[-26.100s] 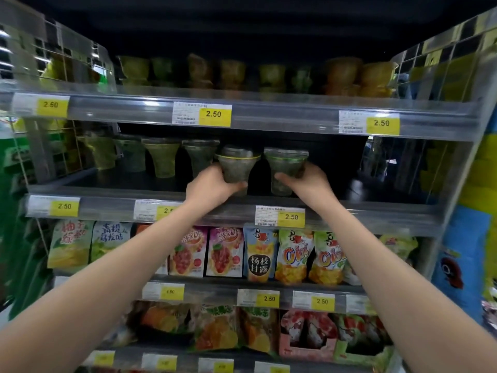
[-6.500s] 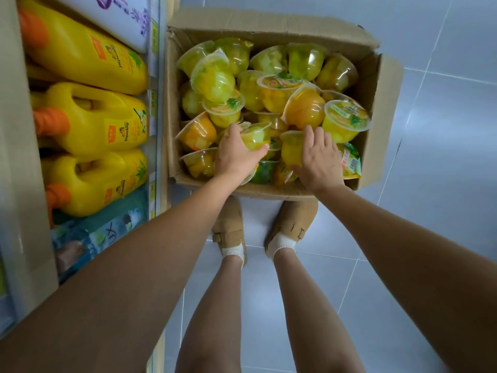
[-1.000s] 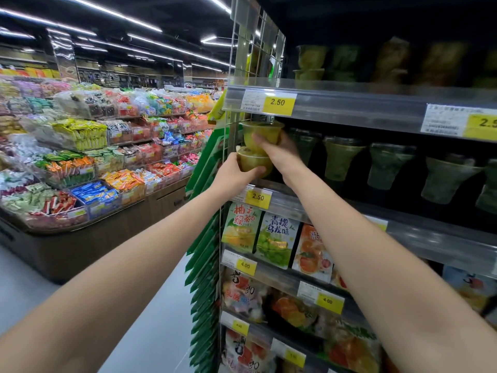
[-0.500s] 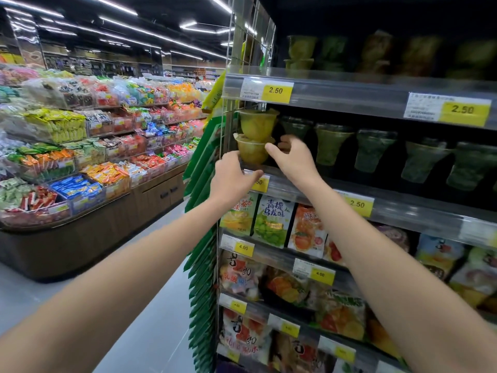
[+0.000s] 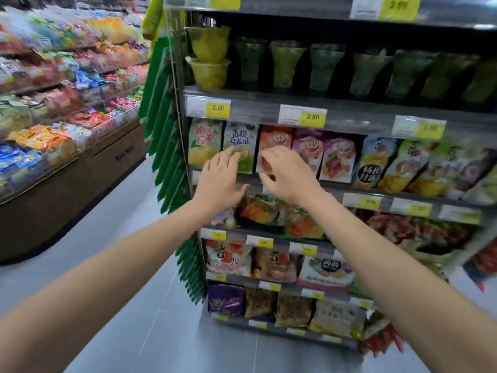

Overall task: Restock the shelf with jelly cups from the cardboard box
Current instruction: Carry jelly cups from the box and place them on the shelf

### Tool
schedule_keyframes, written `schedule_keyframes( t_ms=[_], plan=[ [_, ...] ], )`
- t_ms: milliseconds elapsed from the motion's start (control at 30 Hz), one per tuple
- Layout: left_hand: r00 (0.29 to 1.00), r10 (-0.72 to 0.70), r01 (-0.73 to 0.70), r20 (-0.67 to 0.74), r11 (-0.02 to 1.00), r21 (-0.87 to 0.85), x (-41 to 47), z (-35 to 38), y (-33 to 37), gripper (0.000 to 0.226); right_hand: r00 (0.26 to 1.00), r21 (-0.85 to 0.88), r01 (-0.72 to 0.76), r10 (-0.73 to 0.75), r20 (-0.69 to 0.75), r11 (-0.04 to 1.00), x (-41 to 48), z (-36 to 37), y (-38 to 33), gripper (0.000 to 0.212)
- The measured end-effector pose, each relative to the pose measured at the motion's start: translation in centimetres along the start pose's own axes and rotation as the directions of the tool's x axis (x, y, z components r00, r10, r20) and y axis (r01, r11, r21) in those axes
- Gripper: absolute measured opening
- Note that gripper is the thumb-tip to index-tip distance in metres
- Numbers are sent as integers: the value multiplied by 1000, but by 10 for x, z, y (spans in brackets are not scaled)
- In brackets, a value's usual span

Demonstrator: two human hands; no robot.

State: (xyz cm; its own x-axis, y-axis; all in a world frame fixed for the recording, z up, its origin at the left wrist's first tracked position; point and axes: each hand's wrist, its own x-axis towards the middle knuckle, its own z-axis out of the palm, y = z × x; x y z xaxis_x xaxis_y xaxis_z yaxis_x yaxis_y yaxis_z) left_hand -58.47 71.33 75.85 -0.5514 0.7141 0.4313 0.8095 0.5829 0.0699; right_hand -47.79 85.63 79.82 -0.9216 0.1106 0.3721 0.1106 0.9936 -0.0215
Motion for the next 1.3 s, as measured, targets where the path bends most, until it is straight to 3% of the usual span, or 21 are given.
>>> schedule_keyframes(
  t_ms=[133,400,633,800,933,1033,1133,1300],
  plan=[
    [988,17,-17,155,1000,0,-35,5,15,72,979,12,-66,62,196,998,-48,10,-1,51],
    [958,-50,50,284,999,6,-158,15,72,58,925,20,-59,47,377,998,-162,25,-25,54],
    [838,-217,197,501,976,93,-305,8,128,55,843,123,14,-78,532,992,-282,44,-71,56],
    [771,-327,301,546,943,140,-397,-6,136,61,805,235,63,-189,562,970,-331,67,-123,40],
    [698,-425,399,577,899,180,-466,-21,124,64,755,268,126,-267,598,955,-352,84,-180,47],
    [629,-526,502,572,837,217,-524,-35,105,64,693,308,216,-367,621,927,-361,97,-236,54],
    [518,-643,639,563,729,245,-590,-53,80,63,615,358,299,-466,636,884,-368,109,-302,53],
    [262,-828,902,495,392,178,-721,-87,37,57,448,463,459,-647,617,759,-391,126,-429,47]
  ],
)
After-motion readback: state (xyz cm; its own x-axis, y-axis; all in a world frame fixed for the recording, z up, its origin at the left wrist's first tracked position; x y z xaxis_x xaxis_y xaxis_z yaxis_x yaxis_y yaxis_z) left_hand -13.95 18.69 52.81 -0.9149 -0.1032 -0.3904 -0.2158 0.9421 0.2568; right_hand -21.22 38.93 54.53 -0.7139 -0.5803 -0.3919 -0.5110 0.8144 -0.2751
